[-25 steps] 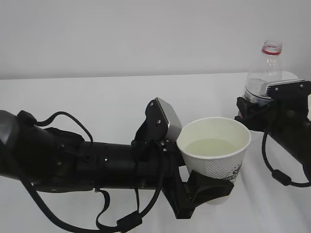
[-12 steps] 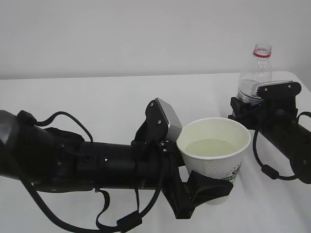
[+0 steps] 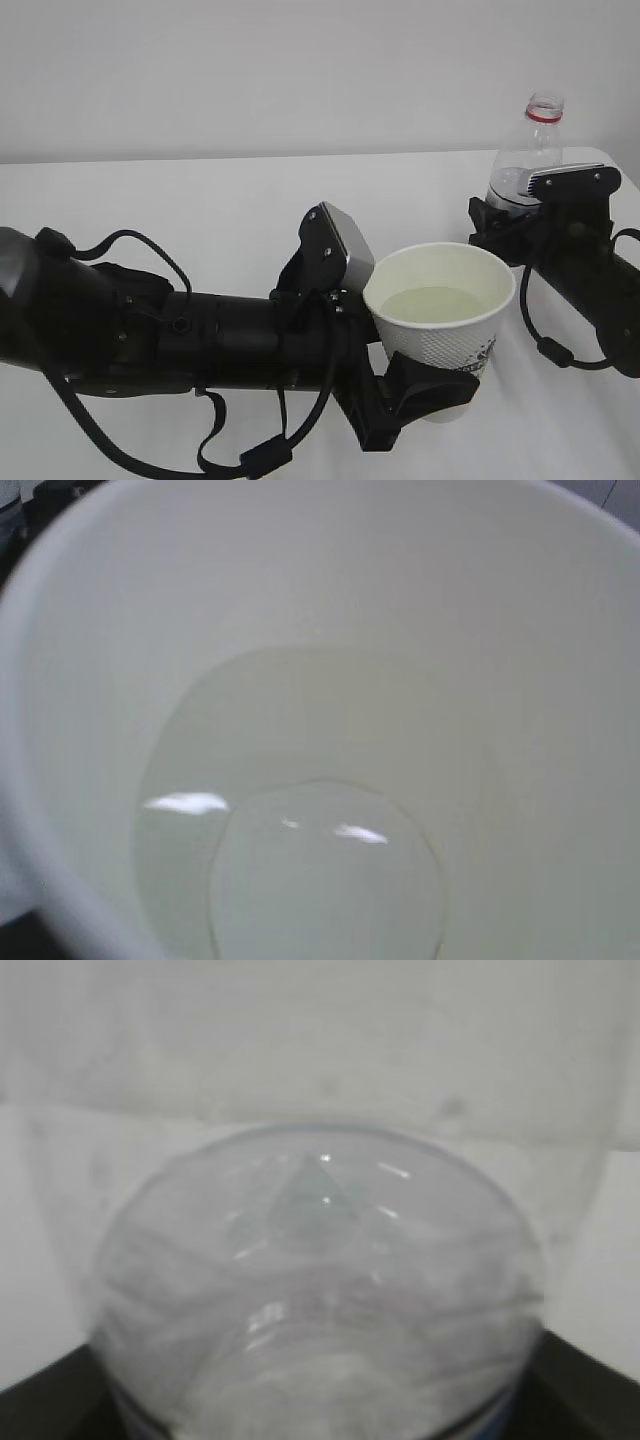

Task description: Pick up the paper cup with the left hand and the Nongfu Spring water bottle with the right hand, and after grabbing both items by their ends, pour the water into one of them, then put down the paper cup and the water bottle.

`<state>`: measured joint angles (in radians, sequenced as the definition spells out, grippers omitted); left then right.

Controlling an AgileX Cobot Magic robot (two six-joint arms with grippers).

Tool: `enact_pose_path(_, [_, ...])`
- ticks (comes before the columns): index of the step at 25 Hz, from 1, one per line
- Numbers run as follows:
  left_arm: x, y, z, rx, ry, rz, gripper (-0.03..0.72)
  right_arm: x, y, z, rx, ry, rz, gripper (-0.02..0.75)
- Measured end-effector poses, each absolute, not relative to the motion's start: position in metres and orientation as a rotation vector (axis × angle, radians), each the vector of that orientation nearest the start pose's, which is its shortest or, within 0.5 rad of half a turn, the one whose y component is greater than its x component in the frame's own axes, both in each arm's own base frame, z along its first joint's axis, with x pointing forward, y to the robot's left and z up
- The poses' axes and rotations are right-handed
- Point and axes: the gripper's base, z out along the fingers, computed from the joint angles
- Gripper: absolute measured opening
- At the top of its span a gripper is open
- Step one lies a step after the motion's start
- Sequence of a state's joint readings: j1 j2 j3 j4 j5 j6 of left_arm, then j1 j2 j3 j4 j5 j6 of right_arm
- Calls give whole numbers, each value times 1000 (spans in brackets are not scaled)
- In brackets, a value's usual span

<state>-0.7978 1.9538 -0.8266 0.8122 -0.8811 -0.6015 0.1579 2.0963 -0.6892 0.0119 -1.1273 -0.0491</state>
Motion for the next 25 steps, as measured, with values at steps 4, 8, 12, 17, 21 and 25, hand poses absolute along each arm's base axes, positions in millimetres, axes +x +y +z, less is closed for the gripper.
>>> enact_pose_path(4, [214,-292,140,1147,1656,-1097,518,344,54,94,-169,1749,73,660])
enact_pose_path(8, [214,-292,140,1147,1657,-1096,518,344,54,94,-169,1749,73,670])
enact_pose_path(12, [214,-292,140,1147,1658,-1095,518,338,53,95,-169,1758,72,670])
enact_pose_path(17, [214,-292,140,1147,1658,-1095,518,329,51,97,-170,1767,72,670])
enact_pose_path(21, [214,-292,140,1147,1658,-1095,518,322,50,97,-171,1782,71,670])
enact_pose_path(25, [214,-292,139,1148,1659,-1093,518,312,48,103,-171,1783,71,670])
